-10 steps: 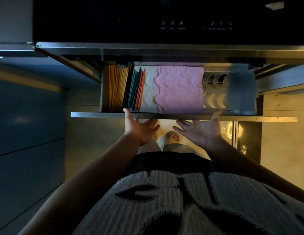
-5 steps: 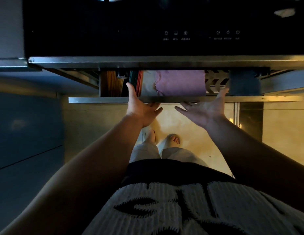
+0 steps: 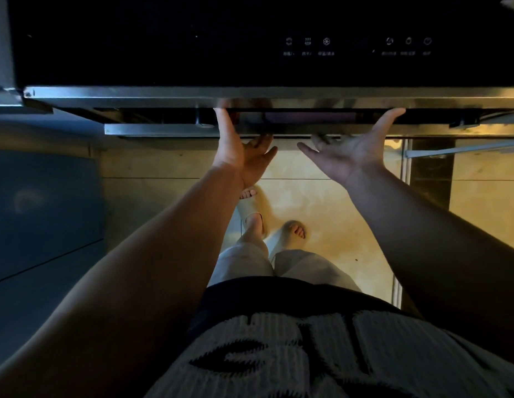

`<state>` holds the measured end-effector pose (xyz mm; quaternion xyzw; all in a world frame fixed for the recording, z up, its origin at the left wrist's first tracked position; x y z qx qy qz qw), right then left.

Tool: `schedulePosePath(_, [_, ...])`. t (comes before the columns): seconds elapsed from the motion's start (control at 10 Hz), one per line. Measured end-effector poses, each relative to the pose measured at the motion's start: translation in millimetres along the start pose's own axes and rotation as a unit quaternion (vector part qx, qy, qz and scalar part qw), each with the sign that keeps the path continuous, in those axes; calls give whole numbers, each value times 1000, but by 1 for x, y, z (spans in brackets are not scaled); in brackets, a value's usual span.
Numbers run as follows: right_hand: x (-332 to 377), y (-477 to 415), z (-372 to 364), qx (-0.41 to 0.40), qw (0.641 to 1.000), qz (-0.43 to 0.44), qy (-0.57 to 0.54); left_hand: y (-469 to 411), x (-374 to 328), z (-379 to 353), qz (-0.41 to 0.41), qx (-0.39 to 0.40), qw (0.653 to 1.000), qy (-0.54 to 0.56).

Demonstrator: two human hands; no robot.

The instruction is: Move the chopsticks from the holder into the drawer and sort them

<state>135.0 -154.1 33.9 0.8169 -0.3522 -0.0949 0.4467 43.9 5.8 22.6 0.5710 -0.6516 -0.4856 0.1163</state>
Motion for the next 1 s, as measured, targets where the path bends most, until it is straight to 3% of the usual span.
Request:
schedulePosePath(0.5, [-9,-27,-5,78,996,17,-48,-20,-2,-12,-10,9,1000,24])
schedulePosePath(0.7, [-7,-25,3,101,995,12,-18,-19,-2,-8,-3,23,1000,18])
schedulePosePath(0.9, [-9,3,6,59,998,-4,32,8,2,-9,29,5,995,-90])
schedulePosePath(1.0, [-11,24,18,71,994,-25,75,28,16,-7,54,-70,969,-229])
Point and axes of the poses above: each hand's wrist, its own y-axis away from the middle knuckle, its own z-axis out of the back of the hand, x = y × z, the point moved 1 cm from there along -y, towards the middle knuckle, and after that the axes turned 9 degrees about -y, right-handed, at the moved point
